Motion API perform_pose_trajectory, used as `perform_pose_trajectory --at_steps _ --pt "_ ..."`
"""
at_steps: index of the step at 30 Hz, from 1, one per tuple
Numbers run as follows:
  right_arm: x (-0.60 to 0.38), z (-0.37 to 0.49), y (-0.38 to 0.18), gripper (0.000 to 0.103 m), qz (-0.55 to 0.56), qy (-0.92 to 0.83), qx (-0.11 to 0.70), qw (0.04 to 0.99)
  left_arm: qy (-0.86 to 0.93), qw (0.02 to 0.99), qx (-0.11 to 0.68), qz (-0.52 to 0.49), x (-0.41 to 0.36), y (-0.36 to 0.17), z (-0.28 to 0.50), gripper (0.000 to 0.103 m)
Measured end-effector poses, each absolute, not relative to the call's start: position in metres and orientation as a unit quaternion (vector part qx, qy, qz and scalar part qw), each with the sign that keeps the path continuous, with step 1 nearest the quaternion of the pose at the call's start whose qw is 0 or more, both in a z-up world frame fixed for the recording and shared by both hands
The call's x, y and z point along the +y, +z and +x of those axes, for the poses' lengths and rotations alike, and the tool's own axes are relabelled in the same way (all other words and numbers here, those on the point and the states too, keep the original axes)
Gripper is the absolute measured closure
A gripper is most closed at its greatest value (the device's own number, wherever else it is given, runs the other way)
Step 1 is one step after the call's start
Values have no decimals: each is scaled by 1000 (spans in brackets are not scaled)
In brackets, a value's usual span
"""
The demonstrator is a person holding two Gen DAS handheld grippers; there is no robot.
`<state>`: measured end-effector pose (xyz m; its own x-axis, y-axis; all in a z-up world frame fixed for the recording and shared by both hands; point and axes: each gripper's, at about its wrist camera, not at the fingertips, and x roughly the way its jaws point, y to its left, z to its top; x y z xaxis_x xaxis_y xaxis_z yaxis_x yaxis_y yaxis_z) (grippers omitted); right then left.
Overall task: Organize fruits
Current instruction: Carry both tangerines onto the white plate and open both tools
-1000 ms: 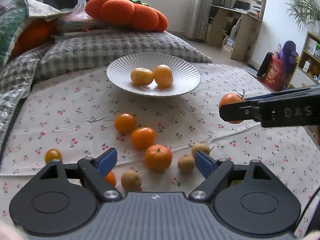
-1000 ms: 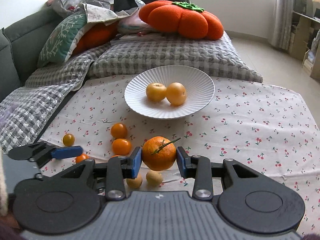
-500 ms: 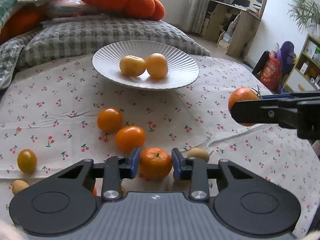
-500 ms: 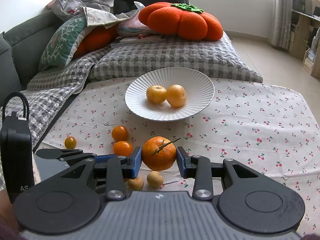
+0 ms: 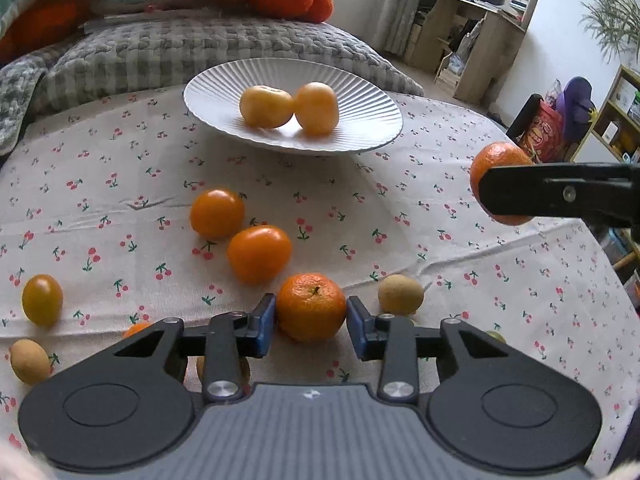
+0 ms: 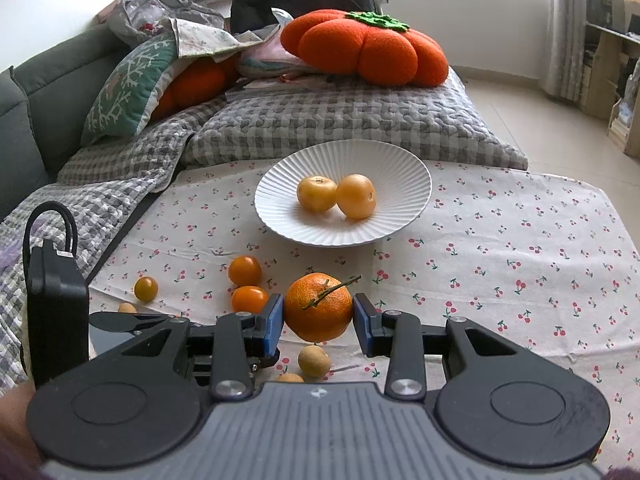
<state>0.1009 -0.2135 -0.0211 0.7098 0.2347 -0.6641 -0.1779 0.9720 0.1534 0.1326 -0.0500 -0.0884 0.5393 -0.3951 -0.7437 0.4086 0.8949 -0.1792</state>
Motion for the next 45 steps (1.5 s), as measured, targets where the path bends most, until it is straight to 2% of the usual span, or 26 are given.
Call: perform_pose_trajectory --at_steps 24,45 --pt "-227 115 -15 69 47 92 348 932 -244 886 391 -52 -41 -49 127 73" --pt "-245 164 -14 69 85 102 358 924 -220 900 371 -65 -43 -27 170 73"
